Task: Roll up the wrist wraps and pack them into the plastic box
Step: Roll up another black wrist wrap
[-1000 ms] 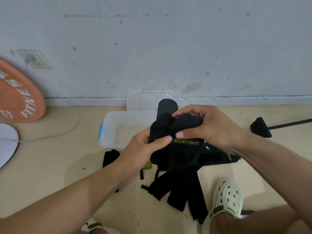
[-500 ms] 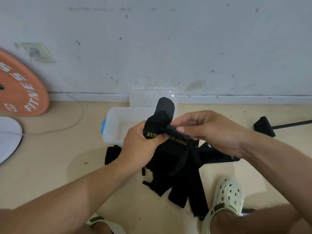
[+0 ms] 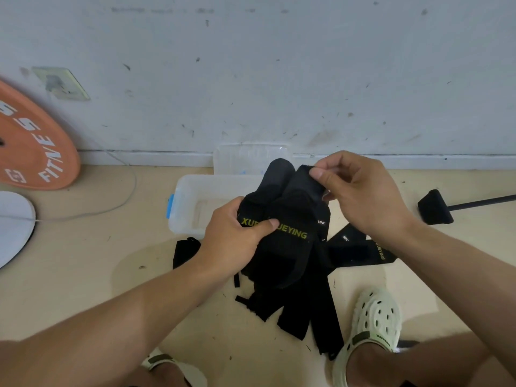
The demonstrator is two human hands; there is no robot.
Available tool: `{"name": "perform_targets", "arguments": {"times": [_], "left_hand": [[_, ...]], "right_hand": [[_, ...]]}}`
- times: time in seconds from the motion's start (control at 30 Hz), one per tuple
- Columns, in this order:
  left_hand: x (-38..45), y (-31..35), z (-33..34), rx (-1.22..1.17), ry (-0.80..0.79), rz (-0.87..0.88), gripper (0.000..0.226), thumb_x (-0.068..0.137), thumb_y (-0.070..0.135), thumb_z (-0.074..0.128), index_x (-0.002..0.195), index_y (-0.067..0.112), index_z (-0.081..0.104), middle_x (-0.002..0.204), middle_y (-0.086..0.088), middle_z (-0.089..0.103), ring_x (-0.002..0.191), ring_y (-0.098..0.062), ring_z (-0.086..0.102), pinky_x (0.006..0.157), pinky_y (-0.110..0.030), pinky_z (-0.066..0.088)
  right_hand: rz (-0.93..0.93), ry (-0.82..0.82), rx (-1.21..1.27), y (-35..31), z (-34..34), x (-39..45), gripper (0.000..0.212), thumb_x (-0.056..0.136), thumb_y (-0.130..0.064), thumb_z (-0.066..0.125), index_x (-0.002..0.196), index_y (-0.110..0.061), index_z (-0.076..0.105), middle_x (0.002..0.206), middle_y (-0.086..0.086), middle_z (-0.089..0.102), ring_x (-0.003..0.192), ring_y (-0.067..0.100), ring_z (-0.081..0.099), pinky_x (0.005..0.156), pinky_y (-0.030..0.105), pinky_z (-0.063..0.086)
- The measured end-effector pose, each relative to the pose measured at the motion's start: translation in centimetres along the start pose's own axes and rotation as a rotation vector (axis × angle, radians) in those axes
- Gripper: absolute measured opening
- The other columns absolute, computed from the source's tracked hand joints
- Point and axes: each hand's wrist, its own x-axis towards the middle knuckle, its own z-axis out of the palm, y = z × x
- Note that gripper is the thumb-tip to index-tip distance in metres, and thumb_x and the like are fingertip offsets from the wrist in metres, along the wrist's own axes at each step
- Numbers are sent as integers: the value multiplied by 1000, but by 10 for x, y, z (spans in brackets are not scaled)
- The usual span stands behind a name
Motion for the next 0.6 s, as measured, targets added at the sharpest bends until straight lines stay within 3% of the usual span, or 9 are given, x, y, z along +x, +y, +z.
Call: {"name": "perform_targets", "arguments": {"times": [0.13,0.2,0.27,0.4,0.5,0.6], "left_hand": [[-1,-2,2,-17,-36,-1,29,87,20,82,114,26,73,101,8,79,97,-12,75,92,-36,61],[-2,-3,3,-12,-36,-2,30,87,21,82,114,27,73,101,8,79,98,-12,75,94,-39,61],[-3,-5,3,-12,-43,-4,30,87,21,82,115,28,72,102,8,79,99,-12,75,94,-41,60],[-4,-4,5,-33,-90,-12,32,88,34,79,118,29,69,106,10,78,103,-11,73,99,-43,58],[-7,0,8,-51,-137,0,22,99,42,62,114,31,73,106,12,79,106,-9,73,105,-43,53],[-8,0,11,-25,-115,20,26,103,44,55,110,30,76,104,11,79,106,-10,73,106,-46,52]], "right_hand": [[106,-74,197,-2,-1,1,8,100,-18,67,99,-16,75,90,14,77,69,9,66,64,18,56],[154,-136,244,-3,-1,0,16,95,-20,73,110,-16,75,102,21,74,76,12,68,66,17,56],[176,-150,253,-2,-2,0,24,87,-18,80,111,-19,77,104,19,75,80,12,71,67,17,56],[188,-129,310,-4,0,-1,4,88,-17,79,91,-19,81,94,15,78,75,13,71,68,21,58],[195,-132,350,-3,2,-4,10,94,-19,73,98,-14,80,88,10,79,72,10,70,66,23,58],[207,-152,357,-1,6,-8,13,95,-20,71,101,-13,80,92,6,80,77,11,74,70,23,58]]}}
